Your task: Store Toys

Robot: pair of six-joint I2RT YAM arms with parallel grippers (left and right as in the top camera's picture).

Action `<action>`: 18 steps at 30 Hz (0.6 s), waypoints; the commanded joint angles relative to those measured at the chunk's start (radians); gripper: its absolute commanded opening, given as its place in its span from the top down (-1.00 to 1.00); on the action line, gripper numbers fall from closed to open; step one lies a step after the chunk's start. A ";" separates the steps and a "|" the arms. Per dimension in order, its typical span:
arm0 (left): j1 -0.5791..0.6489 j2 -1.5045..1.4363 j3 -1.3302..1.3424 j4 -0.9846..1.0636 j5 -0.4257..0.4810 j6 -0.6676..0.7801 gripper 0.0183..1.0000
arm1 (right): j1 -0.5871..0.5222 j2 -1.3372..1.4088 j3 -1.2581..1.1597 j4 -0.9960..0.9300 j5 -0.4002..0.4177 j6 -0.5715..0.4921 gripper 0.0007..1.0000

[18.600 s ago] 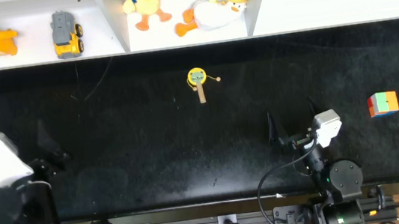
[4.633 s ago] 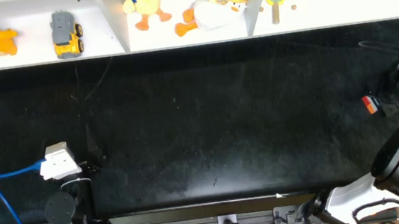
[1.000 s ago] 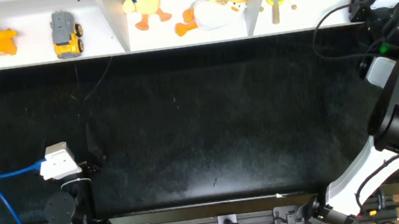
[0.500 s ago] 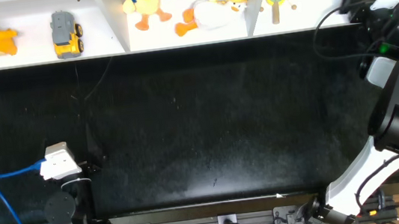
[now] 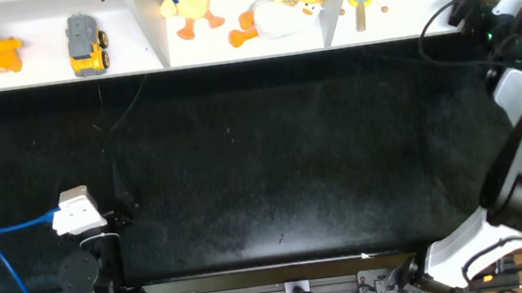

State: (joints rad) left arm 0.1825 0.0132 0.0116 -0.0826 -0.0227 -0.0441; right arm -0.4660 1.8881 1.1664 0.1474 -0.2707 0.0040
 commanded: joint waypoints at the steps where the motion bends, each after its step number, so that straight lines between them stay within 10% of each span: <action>1: -0.006 -0.010 -0.003 -0.001 -0.008 0.022 -1.00 | -0.005 -0.169 -0.008 -0.156 0.043 -0.012 -0.99; 18: -0.006 -0.010 -0.003 -0.001 -0.008 0.022 -1.00 | 0.083 -0.691 -0.008 -0.834 -0.050 -0.293 -0.99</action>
State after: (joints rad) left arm 0.1825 0.0132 0.0116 -0.0826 -0.0227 -0.0441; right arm -0.4023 1.2602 1.1633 -0.6605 -0.2554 -0.1810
